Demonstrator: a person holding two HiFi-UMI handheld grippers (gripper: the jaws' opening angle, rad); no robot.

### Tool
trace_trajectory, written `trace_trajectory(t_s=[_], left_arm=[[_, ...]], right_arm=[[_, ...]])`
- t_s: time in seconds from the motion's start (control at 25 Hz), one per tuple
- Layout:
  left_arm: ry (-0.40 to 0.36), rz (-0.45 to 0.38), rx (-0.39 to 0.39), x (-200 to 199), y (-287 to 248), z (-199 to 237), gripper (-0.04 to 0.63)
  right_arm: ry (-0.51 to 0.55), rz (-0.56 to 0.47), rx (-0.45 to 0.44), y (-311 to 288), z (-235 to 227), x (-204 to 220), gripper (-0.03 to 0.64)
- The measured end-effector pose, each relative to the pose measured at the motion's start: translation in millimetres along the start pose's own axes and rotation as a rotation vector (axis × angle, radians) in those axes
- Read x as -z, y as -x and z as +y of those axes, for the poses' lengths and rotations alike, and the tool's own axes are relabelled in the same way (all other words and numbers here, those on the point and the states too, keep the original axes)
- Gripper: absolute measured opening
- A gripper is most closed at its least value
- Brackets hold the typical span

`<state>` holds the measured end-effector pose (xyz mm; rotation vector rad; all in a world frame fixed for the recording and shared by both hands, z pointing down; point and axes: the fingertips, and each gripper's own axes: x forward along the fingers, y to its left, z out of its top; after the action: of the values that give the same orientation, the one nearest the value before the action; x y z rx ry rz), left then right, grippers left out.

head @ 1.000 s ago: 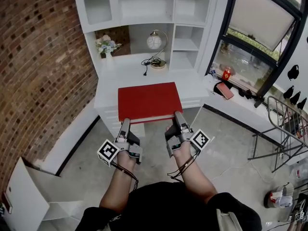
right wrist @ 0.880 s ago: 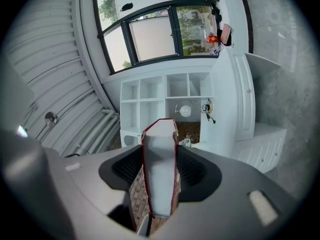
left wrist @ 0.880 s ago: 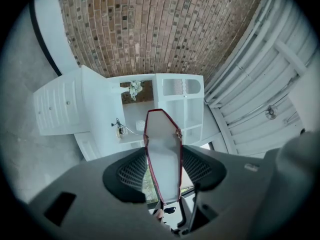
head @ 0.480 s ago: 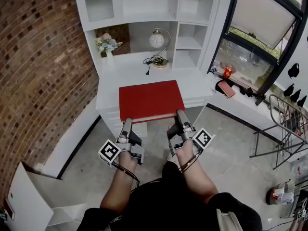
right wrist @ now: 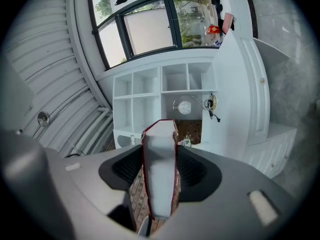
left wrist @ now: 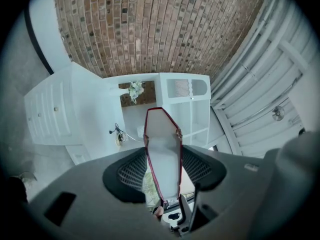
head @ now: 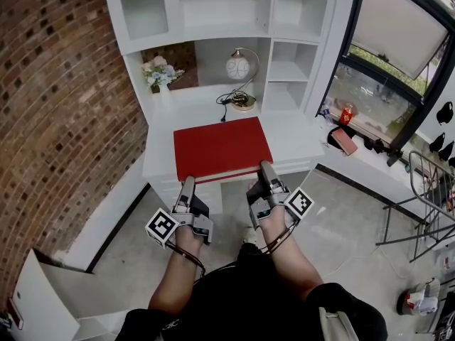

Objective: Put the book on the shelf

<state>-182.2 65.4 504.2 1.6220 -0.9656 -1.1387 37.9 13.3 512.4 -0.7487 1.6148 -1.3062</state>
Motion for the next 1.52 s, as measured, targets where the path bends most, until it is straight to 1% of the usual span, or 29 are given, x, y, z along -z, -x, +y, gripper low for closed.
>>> trace_trajectory(t_s=[0.2,0.36,0.48,0.76,0.92,1.04,1.16,1.32,1.52], left_arm=[[-0.018,-0.015,-0.014,-12.6,-60.3,19.0,0.225],[-0.023,-0.015,-0.011,-12.0,-115.1,28.2,0.225],[-0.027,-0.019,-0.034,-12.2,-152.9,44.4,0.225],[-0.037,-0.047,-0.03,-18.9,-243.6,55.8,0.225],[-0.053,-0.059,-0.034,-21.8,-285.9,63.6,0.225],[-0.055,-0.068,-0.033,-24.0,-309.3,66.0,0.225],[-0.05,-0.074,-0.046,-27.1,-323.3,73.4,0.225],[-0.046,-0.075,-0.045,-39.7,-340.4,79.9,0.225],[-0.046,-0.051,-0.039,-56.7,-359.1,84.0,0.225]], right_arm=[[-0.01,0.018,0.001,-57.8,-18.3,-30.7,0.222],[-0.033,0.018,-0.006,-101.9,-31.7,-64.2,0.222],[-0.041,0.024,-0.001,-134.2,-42.8,-90.2,0.222],[-0.051,0.056,0.007,-212.0,-59.9,-142.1,0.222],[-0.056,0.068,-0.007,-249.3,-65.7,-168.1,0.222],[-0.067,0.077,-0.011,-269.8,-69.7,-180.1,0.222],[-0.065,0.085,0.004,-283.4,-76.8,-187.5,0.222],[-0.069,0.087,0.004,-303.1,-79.8,-188.0,0.222],[-0.053,0.066,0.015,-320.4,-85.4,-187.0,0.222]])
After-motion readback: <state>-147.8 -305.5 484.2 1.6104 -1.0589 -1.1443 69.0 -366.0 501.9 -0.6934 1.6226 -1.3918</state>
